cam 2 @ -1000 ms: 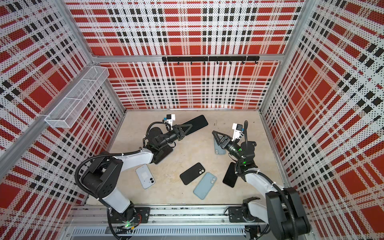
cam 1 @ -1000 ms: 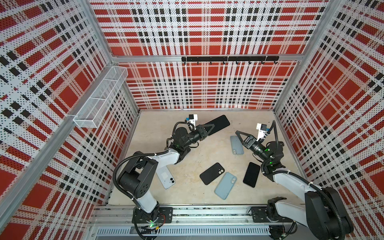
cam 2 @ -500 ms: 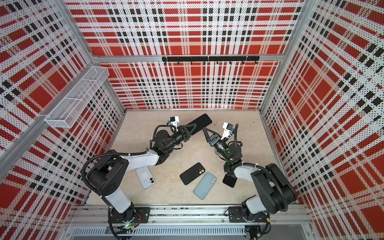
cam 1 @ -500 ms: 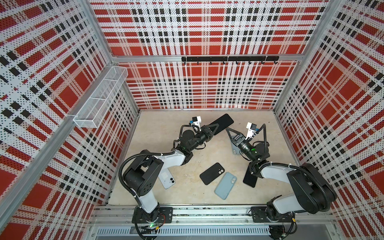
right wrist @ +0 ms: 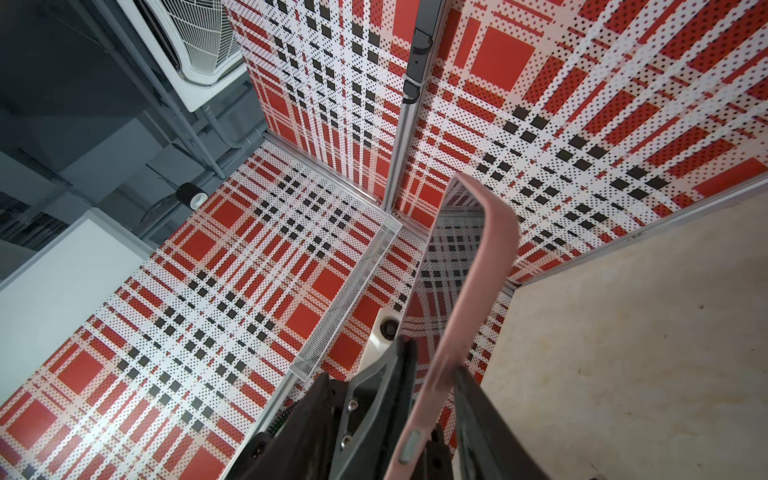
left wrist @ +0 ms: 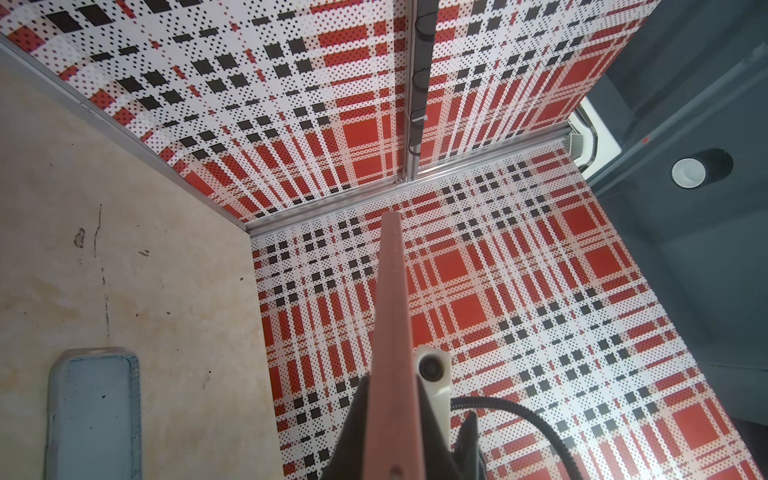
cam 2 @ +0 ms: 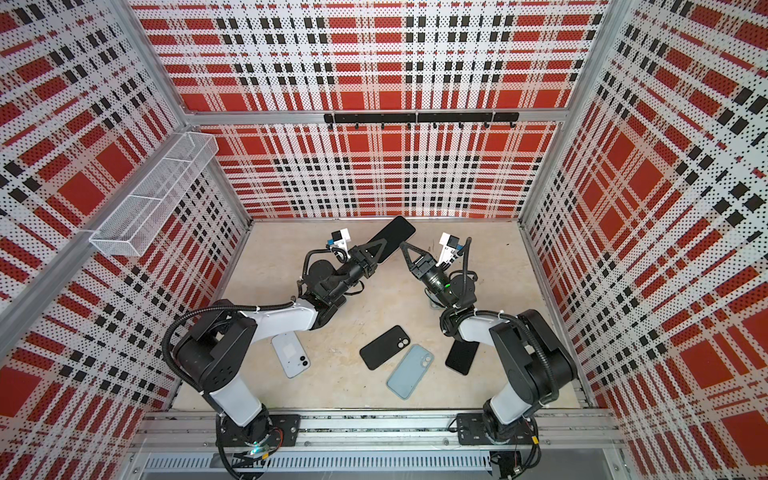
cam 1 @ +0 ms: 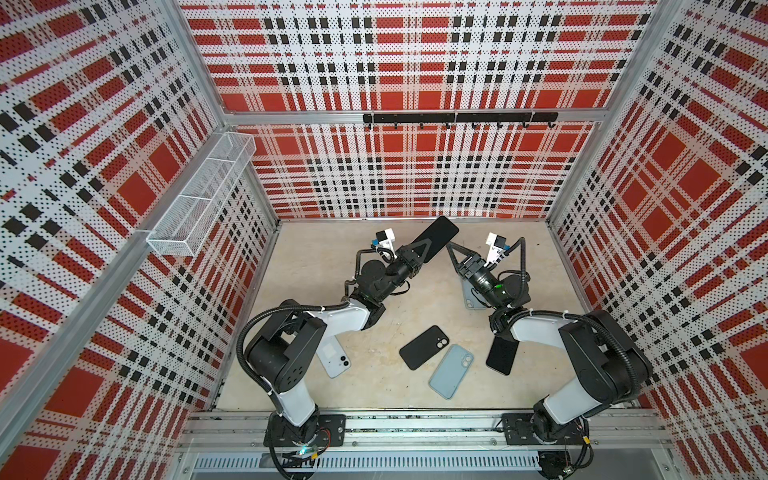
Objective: Put the phone into the phone case
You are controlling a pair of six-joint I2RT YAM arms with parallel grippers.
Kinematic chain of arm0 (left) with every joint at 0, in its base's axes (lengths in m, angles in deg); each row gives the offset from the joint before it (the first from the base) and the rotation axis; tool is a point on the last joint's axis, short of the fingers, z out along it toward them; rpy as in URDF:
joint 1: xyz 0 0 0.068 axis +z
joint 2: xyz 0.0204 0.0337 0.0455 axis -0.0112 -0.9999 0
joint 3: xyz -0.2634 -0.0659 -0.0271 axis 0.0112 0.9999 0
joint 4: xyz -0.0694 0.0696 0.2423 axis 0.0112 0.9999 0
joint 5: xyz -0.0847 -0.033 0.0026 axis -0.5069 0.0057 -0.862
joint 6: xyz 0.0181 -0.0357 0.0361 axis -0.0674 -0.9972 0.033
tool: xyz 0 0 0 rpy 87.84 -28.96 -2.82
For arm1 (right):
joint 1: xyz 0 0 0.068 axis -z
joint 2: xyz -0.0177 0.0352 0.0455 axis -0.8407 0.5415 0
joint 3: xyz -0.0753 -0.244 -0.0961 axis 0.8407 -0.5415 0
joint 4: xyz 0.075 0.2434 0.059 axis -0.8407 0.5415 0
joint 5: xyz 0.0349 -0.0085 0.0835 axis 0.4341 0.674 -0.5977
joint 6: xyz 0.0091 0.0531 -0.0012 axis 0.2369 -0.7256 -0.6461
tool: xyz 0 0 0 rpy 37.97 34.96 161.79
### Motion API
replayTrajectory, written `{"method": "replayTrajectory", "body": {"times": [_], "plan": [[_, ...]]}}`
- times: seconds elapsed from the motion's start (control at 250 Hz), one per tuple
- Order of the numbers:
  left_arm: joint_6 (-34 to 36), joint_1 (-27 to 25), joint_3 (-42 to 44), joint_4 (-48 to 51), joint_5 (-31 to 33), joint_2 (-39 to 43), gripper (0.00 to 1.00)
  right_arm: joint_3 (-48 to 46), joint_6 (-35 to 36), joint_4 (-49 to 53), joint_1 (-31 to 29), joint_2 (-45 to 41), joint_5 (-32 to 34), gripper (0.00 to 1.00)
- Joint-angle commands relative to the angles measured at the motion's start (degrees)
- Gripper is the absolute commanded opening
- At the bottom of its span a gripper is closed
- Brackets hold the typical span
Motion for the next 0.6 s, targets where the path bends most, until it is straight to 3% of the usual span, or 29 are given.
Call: {"method": "replayTrajectory", "body": {"times": [0.0,0.184,0.592], "plan": [[1.6,-0.9,0.5,-5.6,-2.0,2.7,0.0,1.9,-2.5,-3.7,-0.5,2.1,-1.0,0.53],[7.1,-0.4,1.2,0.3,-1.5,7.0,0.0,1.1,-2.6,-3.7,-0.5,2.2,-0.7,0.55],[5.6,-2.0,1.1,-1.2,-1.9,4.5,0.0,5.2,-3.1,-3.7,-0.6,3.9,-3.3,0.27]]}}
